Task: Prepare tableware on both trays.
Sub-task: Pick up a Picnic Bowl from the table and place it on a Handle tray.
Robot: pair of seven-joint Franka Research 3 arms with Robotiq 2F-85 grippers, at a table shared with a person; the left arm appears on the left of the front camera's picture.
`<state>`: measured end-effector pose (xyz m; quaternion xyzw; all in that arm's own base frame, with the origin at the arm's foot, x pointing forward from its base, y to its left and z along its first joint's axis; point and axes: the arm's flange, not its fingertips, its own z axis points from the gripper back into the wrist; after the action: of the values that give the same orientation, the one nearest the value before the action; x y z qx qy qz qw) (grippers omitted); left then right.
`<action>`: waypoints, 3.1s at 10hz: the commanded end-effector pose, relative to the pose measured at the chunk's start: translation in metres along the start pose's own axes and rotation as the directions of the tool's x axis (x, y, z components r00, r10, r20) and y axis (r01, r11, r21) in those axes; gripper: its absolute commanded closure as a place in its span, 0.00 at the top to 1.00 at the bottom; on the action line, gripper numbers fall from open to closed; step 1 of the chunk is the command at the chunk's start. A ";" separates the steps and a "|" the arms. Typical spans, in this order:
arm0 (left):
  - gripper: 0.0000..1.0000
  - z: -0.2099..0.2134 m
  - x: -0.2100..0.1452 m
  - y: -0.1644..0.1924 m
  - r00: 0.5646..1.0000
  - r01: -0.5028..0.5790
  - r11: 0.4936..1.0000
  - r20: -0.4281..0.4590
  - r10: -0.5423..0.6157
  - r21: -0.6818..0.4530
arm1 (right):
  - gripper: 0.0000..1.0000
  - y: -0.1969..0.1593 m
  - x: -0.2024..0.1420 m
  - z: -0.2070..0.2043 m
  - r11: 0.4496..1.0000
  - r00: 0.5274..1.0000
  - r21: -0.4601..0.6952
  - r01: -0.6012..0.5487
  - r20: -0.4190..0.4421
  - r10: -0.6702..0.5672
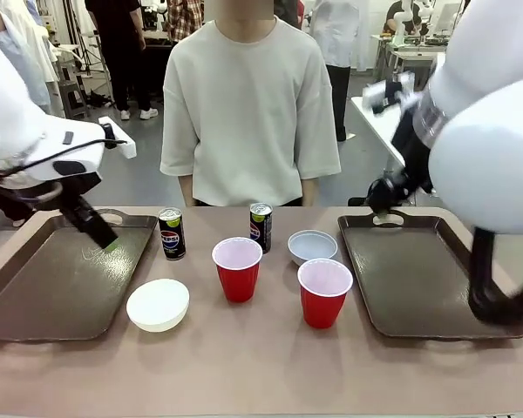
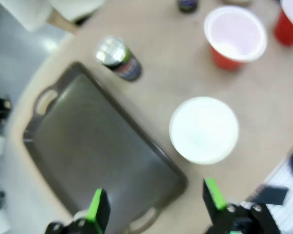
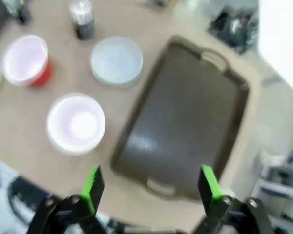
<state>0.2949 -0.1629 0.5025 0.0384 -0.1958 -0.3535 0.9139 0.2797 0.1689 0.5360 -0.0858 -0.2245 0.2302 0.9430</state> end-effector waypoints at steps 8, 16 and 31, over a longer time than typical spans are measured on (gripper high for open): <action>1.00 0.026 -0.012 0.018 0.999 -0.038 0.944 0.017 0.047 -0.327 | 1.00 -0.008 -0.024 0.009 0.967 0.989 0.215 0.137 -0.081 -0.122; 1.00 0.018 -0.117 0.174 0.813 -0.256 0.535 0.120 0.569 -0.806 | 1.00 -0.166 -0.157 -0.018 0.438 0.799 0.793 0.423 -0.099 -0.593; 1.00 0.028 -0.153 0.189 0.774 -0.356 0.520 0.067 0.629 -0.776 | 1.00 -0.227 -0.152 0.003 0.408 0.812 0.802 0.437 -0.157 -0.562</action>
<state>0.3002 0.0814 0.5172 -0.4459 -0.1962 -0.1228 0.8646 0.2472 -0.1019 0.5412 0.4300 -0.1678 0.0112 0.8870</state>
